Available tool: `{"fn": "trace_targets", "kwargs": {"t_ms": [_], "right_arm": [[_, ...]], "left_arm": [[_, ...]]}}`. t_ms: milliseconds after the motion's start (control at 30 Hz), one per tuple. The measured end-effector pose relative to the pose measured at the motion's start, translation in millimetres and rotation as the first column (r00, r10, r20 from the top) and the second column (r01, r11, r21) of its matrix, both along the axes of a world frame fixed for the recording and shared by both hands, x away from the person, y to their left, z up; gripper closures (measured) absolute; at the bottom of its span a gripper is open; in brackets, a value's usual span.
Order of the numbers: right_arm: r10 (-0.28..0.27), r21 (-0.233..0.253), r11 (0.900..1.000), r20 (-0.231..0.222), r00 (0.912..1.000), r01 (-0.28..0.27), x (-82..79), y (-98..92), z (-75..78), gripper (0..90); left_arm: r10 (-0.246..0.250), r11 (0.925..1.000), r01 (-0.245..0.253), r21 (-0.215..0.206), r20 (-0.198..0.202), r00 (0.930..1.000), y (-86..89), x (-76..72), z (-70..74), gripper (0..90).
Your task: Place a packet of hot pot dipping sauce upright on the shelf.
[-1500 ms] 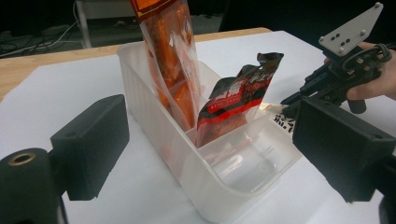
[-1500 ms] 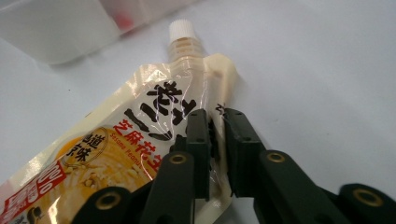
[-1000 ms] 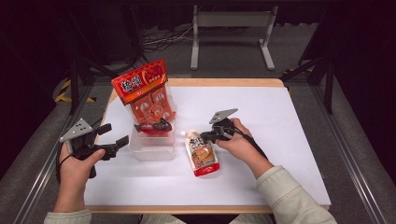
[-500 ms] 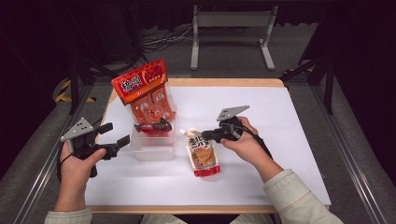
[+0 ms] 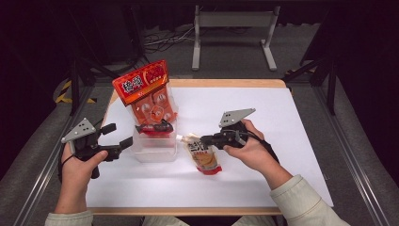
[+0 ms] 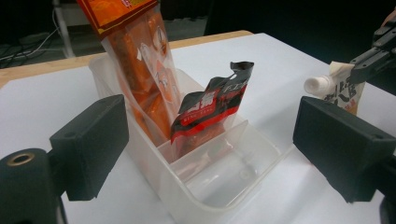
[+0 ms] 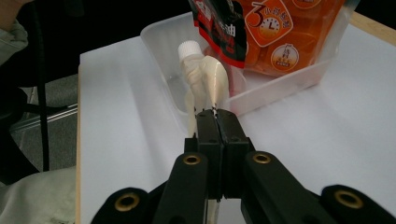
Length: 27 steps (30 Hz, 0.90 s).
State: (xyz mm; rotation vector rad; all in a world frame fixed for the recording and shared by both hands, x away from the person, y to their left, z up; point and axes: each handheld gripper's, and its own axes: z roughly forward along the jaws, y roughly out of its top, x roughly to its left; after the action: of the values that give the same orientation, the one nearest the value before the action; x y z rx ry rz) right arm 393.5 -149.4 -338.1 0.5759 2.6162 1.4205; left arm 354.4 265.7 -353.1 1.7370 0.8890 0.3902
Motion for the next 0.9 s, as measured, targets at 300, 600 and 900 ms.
{"fn": "trace_targets", "kwargs": {"t_ms": [300,600,900], "right_arm": [[0.004,0.036,0.999,0.035,0.9994,-0.005,-4.3,0.5,15.4,90.0],[0.036,0.120,0.992,0.067,0.9971,-0.044,-16.2,6.8,33.9,90.0],[0.047,0.195,0.978,0.109,0.9929,-0.067,-23.8,10.8,45.5,90.0]], "left_arm": [[-0.047,0.9989,0.047,0.001,0.010,0.9989,-7.2,-0.3,0.4,11.0],[-0.096,0.9950,0.097,-0.021,0.041,0.9945,-19.1,-1.3,1.4,10.3],[-0.176,0.9829,0.180,-0.040,0.080,0.9811,-37.6,-1.1,-2.6,11.9]]}}
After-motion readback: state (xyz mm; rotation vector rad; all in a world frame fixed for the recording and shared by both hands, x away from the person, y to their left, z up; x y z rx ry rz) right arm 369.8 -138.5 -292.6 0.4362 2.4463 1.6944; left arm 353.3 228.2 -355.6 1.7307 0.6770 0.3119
